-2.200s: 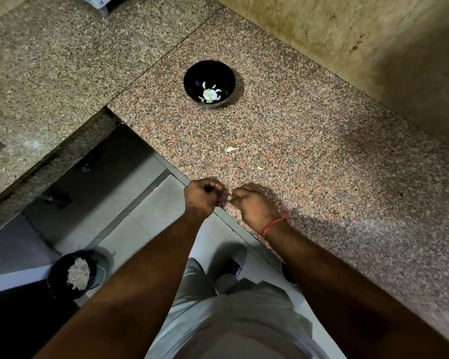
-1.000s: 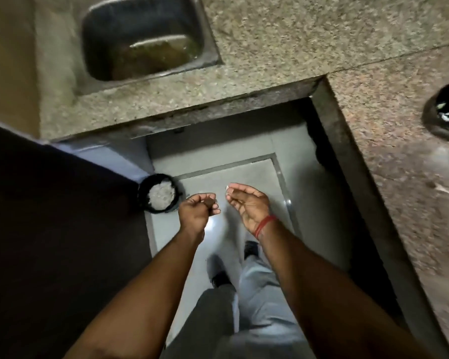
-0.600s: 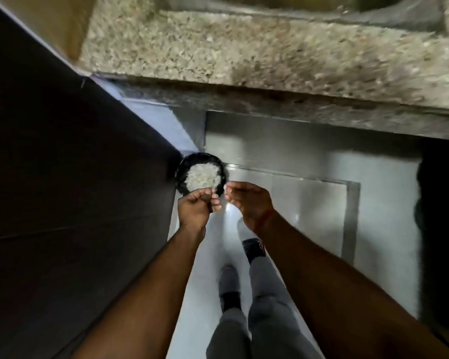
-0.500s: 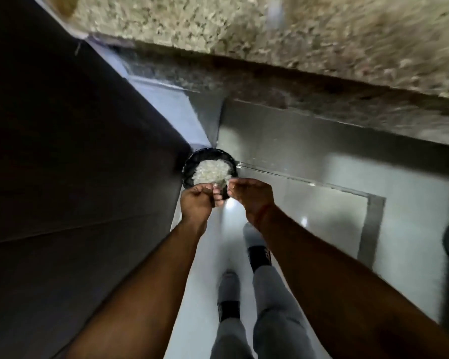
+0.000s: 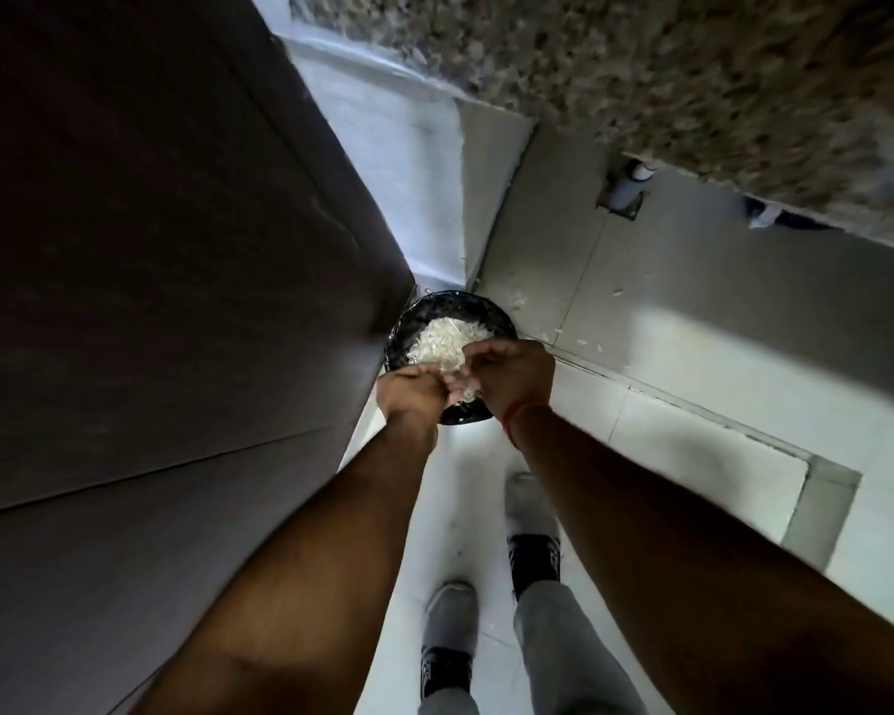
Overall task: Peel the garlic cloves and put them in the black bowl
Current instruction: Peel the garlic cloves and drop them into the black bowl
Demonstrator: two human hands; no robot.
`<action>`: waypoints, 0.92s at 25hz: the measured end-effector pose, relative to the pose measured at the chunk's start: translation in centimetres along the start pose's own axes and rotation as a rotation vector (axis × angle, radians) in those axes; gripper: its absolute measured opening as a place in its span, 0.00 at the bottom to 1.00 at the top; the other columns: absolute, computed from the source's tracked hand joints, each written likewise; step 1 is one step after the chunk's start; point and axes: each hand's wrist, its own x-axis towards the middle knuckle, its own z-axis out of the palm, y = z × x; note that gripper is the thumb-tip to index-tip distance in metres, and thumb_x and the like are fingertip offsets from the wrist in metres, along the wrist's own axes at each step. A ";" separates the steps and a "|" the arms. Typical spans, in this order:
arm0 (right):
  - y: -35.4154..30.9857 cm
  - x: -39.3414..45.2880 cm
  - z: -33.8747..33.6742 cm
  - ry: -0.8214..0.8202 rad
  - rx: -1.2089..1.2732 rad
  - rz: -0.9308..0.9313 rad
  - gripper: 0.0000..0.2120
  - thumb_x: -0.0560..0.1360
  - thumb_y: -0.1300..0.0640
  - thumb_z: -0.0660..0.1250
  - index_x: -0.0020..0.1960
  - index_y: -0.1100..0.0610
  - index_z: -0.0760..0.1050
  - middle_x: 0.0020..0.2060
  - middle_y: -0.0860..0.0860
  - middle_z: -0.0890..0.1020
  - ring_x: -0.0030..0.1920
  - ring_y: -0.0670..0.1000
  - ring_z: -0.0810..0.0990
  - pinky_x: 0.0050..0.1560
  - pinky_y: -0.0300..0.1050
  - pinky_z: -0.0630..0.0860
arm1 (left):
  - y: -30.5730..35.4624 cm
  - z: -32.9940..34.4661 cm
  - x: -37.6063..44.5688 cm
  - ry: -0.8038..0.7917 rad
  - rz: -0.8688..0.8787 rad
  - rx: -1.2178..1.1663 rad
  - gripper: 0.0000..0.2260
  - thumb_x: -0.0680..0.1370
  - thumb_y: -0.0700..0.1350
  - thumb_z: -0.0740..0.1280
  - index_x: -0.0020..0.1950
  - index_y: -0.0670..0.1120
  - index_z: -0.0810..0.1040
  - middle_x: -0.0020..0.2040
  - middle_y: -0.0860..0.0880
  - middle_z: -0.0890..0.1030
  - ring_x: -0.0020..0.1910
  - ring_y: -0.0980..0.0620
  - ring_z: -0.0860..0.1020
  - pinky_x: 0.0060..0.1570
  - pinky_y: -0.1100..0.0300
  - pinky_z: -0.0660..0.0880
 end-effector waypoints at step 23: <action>-1.1 -2.8 -3.2 -0.452 -0.768 -0.251 0.30 0.84 0.52 0.57 0.83 0.43 0.50 0.84 0.51 0.49 0.80 0.58 0.59 0.77 0.54 0.63 | 3.0 -2.3 -3.7 -0.309 -0.002 0.284 0.16 0.81 0.39 0.57 0.63 0.41 0.81 0.52 0.48 0.86 0.47 0.52 0.84 0.44 0.58 0.80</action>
